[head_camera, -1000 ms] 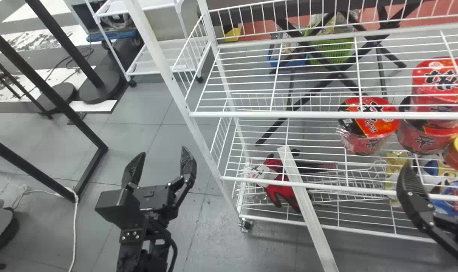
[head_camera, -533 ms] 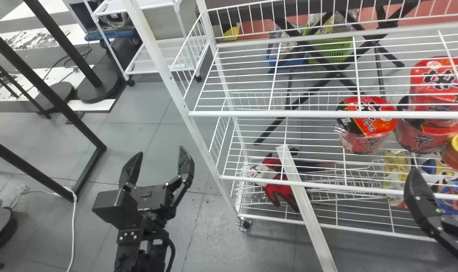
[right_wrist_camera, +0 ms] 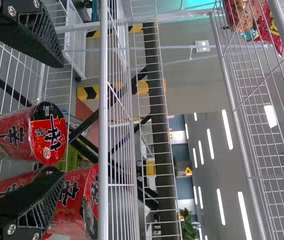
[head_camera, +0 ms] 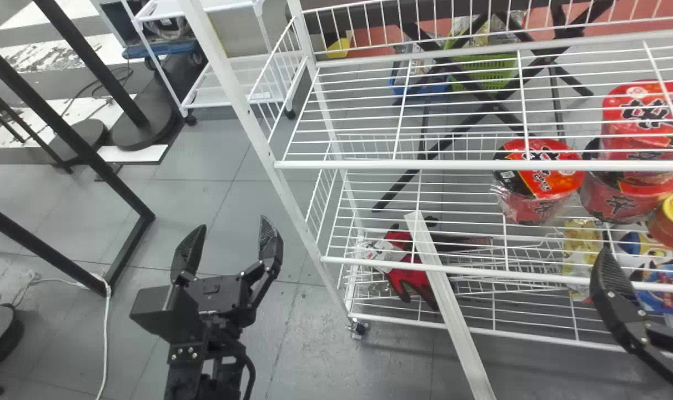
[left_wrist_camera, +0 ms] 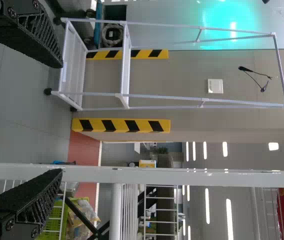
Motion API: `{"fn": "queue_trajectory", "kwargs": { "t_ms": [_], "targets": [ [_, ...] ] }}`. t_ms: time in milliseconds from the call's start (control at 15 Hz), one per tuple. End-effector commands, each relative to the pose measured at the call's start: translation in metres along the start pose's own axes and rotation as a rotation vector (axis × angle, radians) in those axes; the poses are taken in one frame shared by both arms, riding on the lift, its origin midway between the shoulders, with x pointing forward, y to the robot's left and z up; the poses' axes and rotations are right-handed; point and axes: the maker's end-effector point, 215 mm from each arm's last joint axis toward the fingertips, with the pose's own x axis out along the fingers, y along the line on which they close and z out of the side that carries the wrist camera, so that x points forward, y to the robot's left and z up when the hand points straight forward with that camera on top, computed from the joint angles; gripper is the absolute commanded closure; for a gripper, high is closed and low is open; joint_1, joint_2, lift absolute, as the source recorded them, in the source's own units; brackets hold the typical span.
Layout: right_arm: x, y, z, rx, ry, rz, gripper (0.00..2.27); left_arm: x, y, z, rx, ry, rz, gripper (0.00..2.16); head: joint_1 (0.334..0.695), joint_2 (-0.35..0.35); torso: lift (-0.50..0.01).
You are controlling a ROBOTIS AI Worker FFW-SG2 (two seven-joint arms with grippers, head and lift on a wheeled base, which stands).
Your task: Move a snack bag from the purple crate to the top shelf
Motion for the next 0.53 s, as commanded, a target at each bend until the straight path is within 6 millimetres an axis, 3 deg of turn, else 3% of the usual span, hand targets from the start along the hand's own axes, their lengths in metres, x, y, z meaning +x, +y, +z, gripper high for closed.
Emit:
{"fn": "queue_trajectory", "kwargs": {
  "t_ms": [0, 200, 333, 467],
  "targets": [
    [-0.001, 0.002, 0.001, 0.0, -0.002, 0.001, 0.02, -0.002, 0.0, 0.001, 0.0, -0.003, -0.001, 0.06, 0.695, 0.301, -0.453],
    [-0.006, 0.003, 0.006, -0.011, 0.001, 0.001, 0.02, -0.003, 0.0, 0.004, -0.001, -0.01, -0.002, 0.06, 0.695, 0.304, -0.453],
    [-0.019, -0.002, -0.009, -0.003, 0.134, -0.012, 0.02, -0.004, 0.001, 0.003, 0.0, -0.009, -0.001, 0.06, 0.695, 0.304, -0.453],
    [-0.045, -0.03, -0.024, 0.043, 0.311, -0.054, 0.02, -0.006, 0.005, 0.004, 0.003, -0.014, 0.005, 0.06, 0.695, 0.3, -0.453]
  ]
}}
